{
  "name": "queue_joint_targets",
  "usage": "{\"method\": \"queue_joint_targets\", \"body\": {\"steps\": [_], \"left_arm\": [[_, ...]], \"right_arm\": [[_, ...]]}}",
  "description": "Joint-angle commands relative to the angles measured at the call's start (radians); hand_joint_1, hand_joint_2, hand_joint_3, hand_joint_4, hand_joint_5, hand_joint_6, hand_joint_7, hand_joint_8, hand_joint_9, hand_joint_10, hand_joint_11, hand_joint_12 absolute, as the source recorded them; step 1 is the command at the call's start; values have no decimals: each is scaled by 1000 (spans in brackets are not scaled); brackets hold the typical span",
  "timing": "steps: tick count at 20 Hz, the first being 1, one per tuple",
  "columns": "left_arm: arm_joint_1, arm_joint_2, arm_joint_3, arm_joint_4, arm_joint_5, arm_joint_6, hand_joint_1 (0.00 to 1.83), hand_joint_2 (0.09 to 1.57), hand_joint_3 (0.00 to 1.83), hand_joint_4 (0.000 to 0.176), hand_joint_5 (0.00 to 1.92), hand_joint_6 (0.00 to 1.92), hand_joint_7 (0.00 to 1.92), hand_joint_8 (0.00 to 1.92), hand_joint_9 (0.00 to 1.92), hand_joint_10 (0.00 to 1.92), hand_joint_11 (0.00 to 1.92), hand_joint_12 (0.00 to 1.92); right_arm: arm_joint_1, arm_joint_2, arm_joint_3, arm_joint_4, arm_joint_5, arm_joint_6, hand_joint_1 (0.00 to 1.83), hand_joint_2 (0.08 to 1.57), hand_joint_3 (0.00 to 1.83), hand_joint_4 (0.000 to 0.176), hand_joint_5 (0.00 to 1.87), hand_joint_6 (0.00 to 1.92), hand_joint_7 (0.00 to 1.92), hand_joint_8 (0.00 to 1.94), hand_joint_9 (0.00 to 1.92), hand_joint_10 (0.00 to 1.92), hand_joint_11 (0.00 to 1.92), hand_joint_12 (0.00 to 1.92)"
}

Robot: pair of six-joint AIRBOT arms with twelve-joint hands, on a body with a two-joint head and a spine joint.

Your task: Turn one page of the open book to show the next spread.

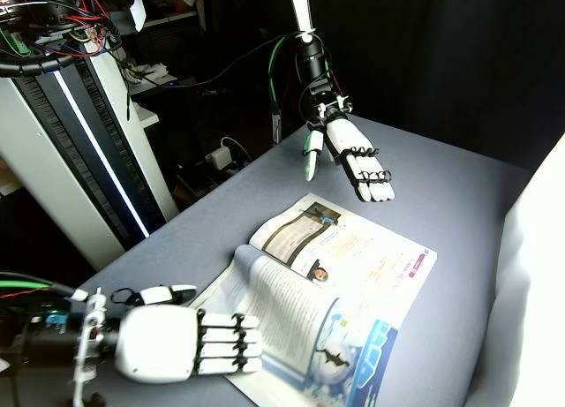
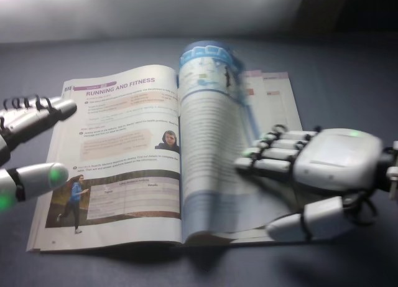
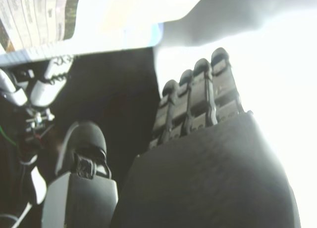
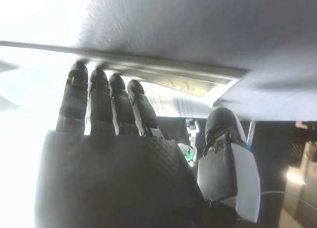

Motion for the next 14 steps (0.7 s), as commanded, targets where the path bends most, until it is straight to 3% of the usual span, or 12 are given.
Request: {"method": "queue_joint_targets", "body": {"steps": [1,3,4,5,7,8,9,11,13,14], "left_arm": [[4,-7,7,-28,-108,-12,0,1333,33,74,58,13,0,0,0,0,0,0],[22,-23,14,-46,-112,-20,0,1384,54,87,90,26,0,0,0,0,0,0],[29,-31,17,-54,-113,-25,0,1412,66,84,100,30,0,0,0,0,0,0],[35,-38,21,-58,-113,-30,0,1476,94,67,124,40,11,4,0,0,0,0],[41,-48,26,-63,-110,-32,0,1525,67,74,128,36,13,2,0,0,0,0],[42,-52,28,-63,-107,-32,0,1543,64,70,138,39,27,7,0,0,0,0],[42,-57,31,-63,-104,-34,0,1545,60,59,150,43,30,8,0,0,0,0],[42,-67,39,-61,-100,-44,0,1509,34,0,24,5,1,0,0,0,0,0],[42,-74,46,-56,-97,-51,0,1414,0,0,0,0,0,0,0,0,0,0],[41,-76,48,-55,-97,-50,0,1476,15,66,68,28,0,0,0,0,0,0]], "right_arm": [[22,-11,8,3,115,8,0,1123,0,0,0,0,0,0,0,0,0,0],[51,-48,33,-17,137,13,0,1130,0,0,0,0,0,0,0,0,0,0],[65,-67,45,-26,146,19,0,1131,0,0,0,0,0,0,0,0,0,0],[78,-84,54,-38,158,22,0,1147,0,0,0,0,0,0,0,0,0,0],[114,-121,69,-69,182,27,0,1175,0,0,0,0,0,0,0,0,0,0],[129,-136,76,-83,195,34,0,1170,0,0,0,0,0,0,0,0,0,0],[144,-154,84,-98,209,46,0,1131,0,0,0,0,0,0,0,0,0,0],[173,-196,107,-146,247,99,0,1128,0,0,0,0,0,0,0,0,0,0],[210,-223,112,-201,284,138,0,1121,0,0,0,0,0,0,0,0,0,0],[229,-234,112,-222,303,151,0,1136,0,0,0,0,0,0,0,0,0,0]]}}
